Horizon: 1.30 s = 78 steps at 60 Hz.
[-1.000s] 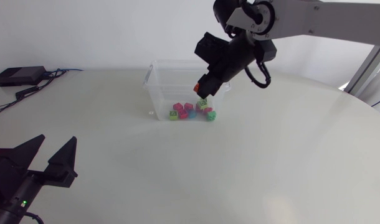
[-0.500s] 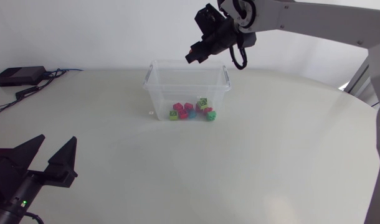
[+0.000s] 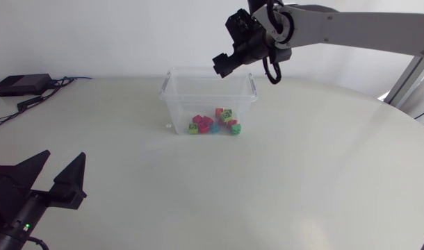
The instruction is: Place the duplo bricks in the container
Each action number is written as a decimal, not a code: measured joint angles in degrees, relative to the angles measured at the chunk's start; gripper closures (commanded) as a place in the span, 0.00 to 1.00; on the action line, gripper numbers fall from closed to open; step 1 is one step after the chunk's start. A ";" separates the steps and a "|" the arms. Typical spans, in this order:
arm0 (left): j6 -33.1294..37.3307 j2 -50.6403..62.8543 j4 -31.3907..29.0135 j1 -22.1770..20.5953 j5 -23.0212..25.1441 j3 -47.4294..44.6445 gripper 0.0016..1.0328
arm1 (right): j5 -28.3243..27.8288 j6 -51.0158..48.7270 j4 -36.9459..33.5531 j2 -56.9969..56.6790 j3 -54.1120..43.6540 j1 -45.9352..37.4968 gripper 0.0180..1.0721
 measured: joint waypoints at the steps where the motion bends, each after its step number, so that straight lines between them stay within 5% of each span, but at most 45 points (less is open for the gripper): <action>1: 0.00 0.00 0.00 0.00 0.00 0.00 0.04 | 0.15 0.00 0.61 -1.70 -1.20 -0.46 0.04; 39: 0.00 0.00 0.00 0.00 0.00 0.00 0.04 | 3.54 -1.60 10.56 -42.27 -46.12 -12.92 0.04; 78: 0.00 0.00 0.00 0.00 0.00 0.00 0.04 | 1.86 3.48 16.26 -75.58 -78.55 -21.64 0.04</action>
